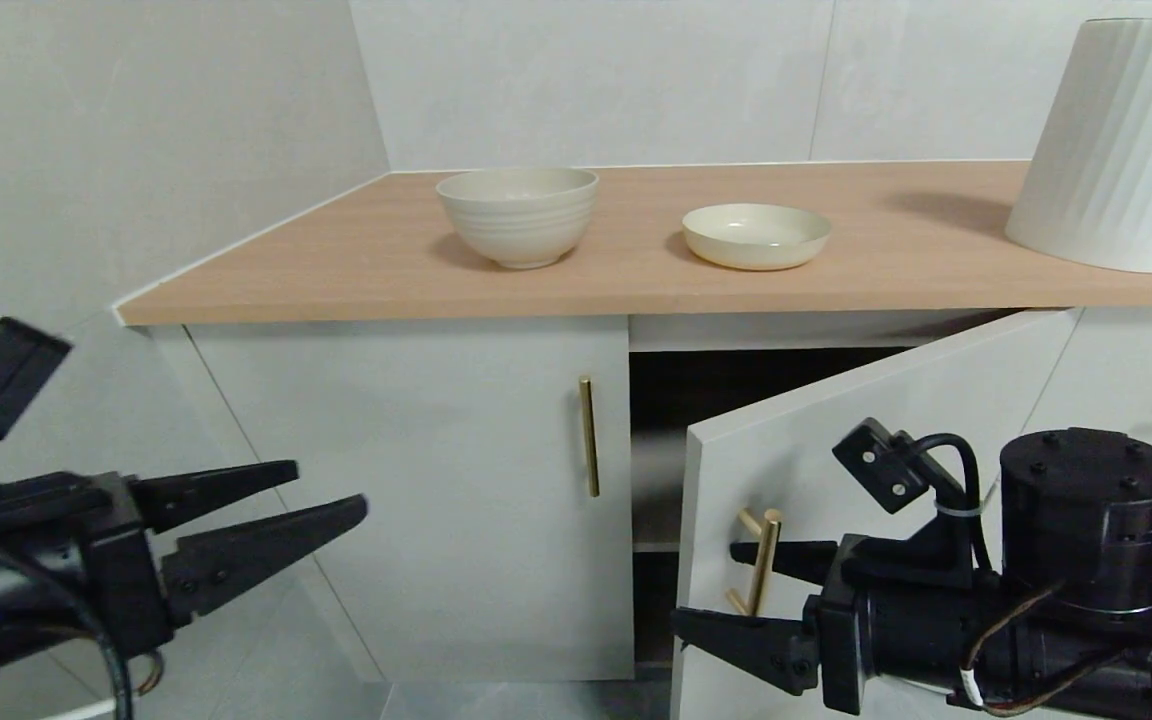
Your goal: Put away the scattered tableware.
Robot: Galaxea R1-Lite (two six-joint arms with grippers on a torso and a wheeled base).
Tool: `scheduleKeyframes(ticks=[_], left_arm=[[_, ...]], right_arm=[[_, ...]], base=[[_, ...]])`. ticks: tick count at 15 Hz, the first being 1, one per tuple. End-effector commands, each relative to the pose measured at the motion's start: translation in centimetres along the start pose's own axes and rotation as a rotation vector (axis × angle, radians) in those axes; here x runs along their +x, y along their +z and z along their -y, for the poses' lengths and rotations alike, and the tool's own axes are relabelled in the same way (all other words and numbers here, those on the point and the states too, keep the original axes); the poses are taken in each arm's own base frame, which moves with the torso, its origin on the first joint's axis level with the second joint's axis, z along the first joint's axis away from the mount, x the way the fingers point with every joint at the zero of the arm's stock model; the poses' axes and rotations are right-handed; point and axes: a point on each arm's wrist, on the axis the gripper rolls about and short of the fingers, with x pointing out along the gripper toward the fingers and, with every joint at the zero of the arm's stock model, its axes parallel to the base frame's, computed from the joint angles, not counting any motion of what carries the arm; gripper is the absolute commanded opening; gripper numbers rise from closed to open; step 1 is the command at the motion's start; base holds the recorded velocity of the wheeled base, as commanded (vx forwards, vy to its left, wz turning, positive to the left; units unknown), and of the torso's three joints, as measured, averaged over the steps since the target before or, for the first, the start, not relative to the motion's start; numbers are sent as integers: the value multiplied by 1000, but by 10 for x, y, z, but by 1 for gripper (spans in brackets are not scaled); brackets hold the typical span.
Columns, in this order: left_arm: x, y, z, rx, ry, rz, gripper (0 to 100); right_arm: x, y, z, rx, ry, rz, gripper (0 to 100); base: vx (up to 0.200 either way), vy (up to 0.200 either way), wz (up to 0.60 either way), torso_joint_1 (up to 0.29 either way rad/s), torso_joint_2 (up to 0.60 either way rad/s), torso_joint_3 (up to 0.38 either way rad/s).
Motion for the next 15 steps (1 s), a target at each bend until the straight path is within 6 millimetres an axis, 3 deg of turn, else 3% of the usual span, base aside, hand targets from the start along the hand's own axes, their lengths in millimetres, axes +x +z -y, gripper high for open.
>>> scheduleKeyframes(ticks=[1,2,3,5,9,10,11,15], left_arm=[[55,-12,-2,-66,-101,-136,100],[66,-15,2,-75,-132,-155,100],[76,-19,5,-79,-160,-167,0],[93,-26,10,-79,-198,-191,0],[149,-40,0,-87,-220,-95,0],[151,-41,0,-86,-218,-90,0],[170,-47,6,-82,-212,-66,0],[195,-52,21,-73,-254,-109,0]], right_arm=[[-5,-1,-1,0,1,3,100],[-5,-1,-2,0,1,3,100],[-5,-1,-2,0,1,3,100],[-5,-1,-1,0,1,1,100],[-7,-2,-2,-2,1,3,100],[-7,-2,-2,-2,1,4,100],[-9,-1,-3,-4,3,9,100],[-8,-1,-2,-3,-1,6,100]], base=[[0,0,0,0,0,0],[0,0,0,0,0,0],[0,0,0,0,0,0],[0,0,0,0,0,0],[0,0,0,0,0,0],[0,0,0,0,0,0],[0,0,0,0,0,0],[0,0,0,0,0,0]])
